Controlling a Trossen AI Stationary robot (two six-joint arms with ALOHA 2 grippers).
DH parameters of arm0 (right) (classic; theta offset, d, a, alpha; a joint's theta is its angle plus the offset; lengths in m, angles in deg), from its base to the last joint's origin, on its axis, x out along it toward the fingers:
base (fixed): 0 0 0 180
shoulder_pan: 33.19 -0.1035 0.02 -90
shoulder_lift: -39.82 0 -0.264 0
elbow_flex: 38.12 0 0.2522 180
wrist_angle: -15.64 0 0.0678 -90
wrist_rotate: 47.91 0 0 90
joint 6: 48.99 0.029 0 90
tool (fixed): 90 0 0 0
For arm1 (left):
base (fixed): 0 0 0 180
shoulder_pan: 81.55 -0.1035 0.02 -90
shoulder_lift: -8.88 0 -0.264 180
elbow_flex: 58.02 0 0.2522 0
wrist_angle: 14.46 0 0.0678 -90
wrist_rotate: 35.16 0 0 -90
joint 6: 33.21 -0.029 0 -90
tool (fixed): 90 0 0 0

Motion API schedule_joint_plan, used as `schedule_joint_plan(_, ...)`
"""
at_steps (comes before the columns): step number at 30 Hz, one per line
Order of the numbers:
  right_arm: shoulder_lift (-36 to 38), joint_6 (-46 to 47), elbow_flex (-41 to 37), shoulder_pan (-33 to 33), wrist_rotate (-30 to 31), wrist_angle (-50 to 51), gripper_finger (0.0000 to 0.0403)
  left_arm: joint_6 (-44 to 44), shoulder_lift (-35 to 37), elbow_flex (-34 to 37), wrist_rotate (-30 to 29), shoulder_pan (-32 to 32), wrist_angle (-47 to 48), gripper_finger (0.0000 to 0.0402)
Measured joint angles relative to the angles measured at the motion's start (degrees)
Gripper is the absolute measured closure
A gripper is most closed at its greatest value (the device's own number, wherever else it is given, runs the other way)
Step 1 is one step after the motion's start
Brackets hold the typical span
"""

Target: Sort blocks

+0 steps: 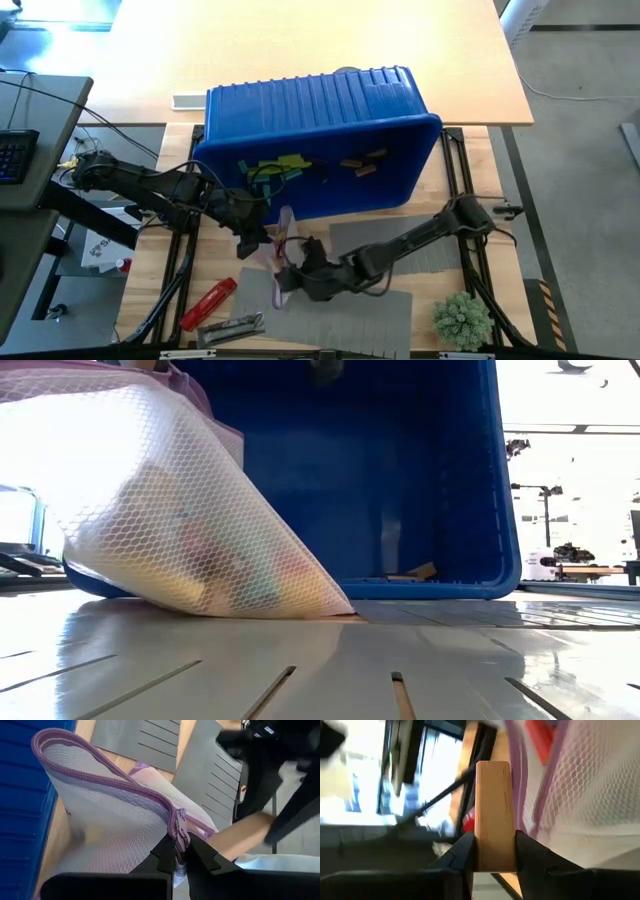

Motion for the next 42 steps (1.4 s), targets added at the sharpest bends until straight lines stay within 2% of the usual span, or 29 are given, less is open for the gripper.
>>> schedule_joint_plan(4, -2.7, 11.0, 5.5, -0.7, 7.4, 3.1, 0.0316, 0.3, 0.0, 0.0, 0.0, 1.0, 0.1, 0.0401)
schedule_joint_plan(8, -2.8, 16.3, 8.3, -1.7, 9.9, 8.5, 0.0316, 1.2, 0.0, 0.0, 2.9, 1.4, 1.2, 0.0401)
schedule_joint_plan(11, -3.0, 18.2, 9.5, -2.4, 9.0, 10.7, 0.0316, 1.1, 0.0, 0.0, 4.3, 1.4, 2.5, 0.0401)
schedule_joint_plan(15, -2.8, 21.1, 9.0, -2.4, 3.8, 12.4, 0.0316, 0.3, 0.0, 0.0, 4.8, 1.7, 3.7, 0.0401)
schedule_joint_plan(18, -3.2, 22.1, 8.0, -1.5, 3.6, 12.9, 0.0316, -0.1, 0.0, 0.0, 5.0, 2.6, 3.5, 0.0401)
schedule_joint_plan(22, -2.8, 18.7, 8.1, 0.2, 2.2, 10.5, 0.0316, 0.7, 0.0, 0.0, 5.1, 4.2, 3.6, 0.0401)
schedule_joint_plan(30, -4.1, 18.1, 8.1, 2.8, -1.3, 10.2, 0.0316, 3.2, 0.0, 0.0, 4.5, 6.6, 2.8, 0.0401)
schedule_joint_plan(33, -4.9, 14.3, 8.1, 3.3, -2.4, 9.2, 0.0313, 4.1, 0.0, 0.0, 4.6, 7.4, 0.6, 0.0401)
schedule_joint_plan(39, -4.9, 7.4, 8.1, 4.1, -5.3, 8.1, 0.0239, 5.9, 0.0, 0.0, 4.6, 8.4, -0.4, 0.0401)
schedule_joint_plan(42, -4.9, 3.1, 8.1, 4.2, -6.8, 7.8, 0.022, 5.5, 0.0, 0.0, 4.6, 8.4, -0.3, 0.0401)
